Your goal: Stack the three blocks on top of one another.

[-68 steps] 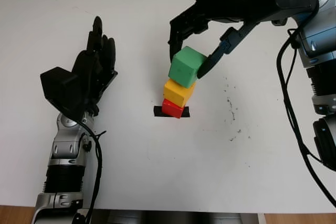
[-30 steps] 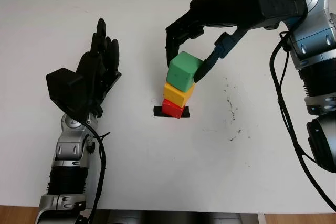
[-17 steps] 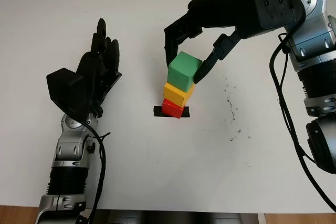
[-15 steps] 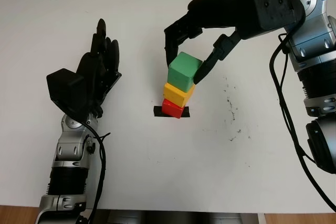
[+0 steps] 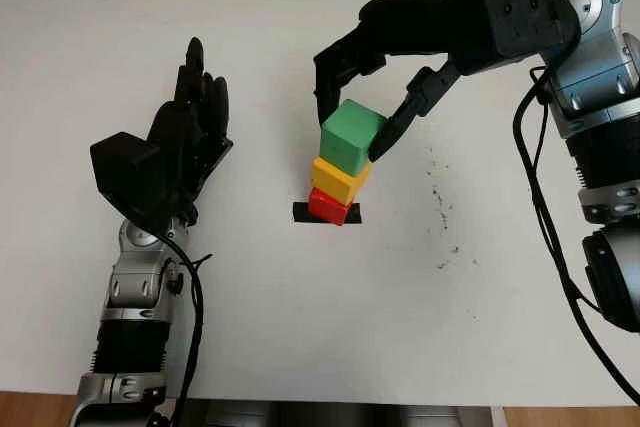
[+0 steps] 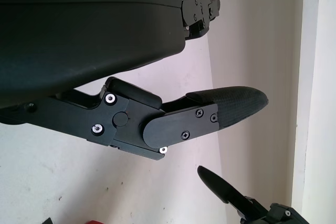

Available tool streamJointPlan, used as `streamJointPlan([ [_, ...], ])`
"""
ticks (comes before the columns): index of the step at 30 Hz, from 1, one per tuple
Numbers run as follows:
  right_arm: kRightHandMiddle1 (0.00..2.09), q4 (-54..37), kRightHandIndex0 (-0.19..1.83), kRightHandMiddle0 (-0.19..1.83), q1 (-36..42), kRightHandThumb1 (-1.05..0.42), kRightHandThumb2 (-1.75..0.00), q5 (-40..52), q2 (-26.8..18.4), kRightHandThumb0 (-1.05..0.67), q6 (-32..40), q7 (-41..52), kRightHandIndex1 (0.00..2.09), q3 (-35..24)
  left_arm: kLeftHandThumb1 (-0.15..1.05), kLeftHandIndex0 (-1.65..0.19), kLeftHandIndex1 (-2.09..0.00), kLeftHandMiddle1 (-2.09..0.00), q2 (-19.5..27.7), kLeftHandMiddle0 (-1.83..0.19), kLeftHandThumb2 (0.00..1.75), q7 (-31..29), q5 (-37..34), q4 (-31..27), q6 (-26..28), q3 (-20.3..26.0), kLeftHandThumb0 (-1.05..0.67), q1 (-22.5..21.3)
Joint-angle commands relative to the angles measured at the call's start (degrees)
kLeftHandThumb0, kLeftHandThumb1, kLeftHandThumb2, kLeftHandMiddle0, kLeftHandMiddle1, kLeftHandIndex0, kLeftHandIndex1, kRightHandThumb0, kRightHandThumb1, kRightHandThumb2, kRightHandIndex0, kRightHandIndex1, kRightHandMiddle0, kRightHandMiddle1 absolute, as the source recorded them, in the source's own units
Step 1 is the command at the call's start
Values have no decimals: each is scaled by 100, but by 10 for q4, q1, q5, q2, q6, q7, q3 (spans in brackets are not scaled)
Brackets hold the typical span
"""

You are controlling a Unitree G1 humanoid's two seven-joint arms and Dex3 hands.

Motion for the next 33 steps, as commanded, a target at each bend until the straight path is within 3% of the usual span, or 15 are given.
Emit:
streamJointPlan([
  [1, 152, -1, 43, 52, 13, -88, -5, 1, 3, -49, -6, 0, 6, 3, 105, 15, -6, -6, -2, 14, 66, 1, -1, -11, -1, 1, -73, 9],
  [11, 145, -13, 41, 45, 15, -86, -5, -18, -1, -54, 0, -5, 5, 11, 105, 13, -6, -6, -2, 13, 65, 6, 1, -18, 1, 1, -74, 13],
  [19, 104, -25, 27, 10, 20, -83, -5, -26, -3, -59, 1, -11, 0, 10, 105, 14, -6, -5, 1, 14, 64, 2, -1, -18, 4, 1, -74, 11],
  [27, 80, -39, 17, -5, 19, -84, -6, -27, -7, -64, -4, -4, 0, 9, 105, 14, -5, -5, 1, 14, 64, 0, -3, -14, 3, 3, -73, 6],
  [33, 52, -72, -2, -15, 16, -85, -5, -15, -13, -70, 26, 16, 1, 2, 105, 13, -6, -6, -2, 13, 64, 6, 1, -8, 1, 1, -73, -1],
])
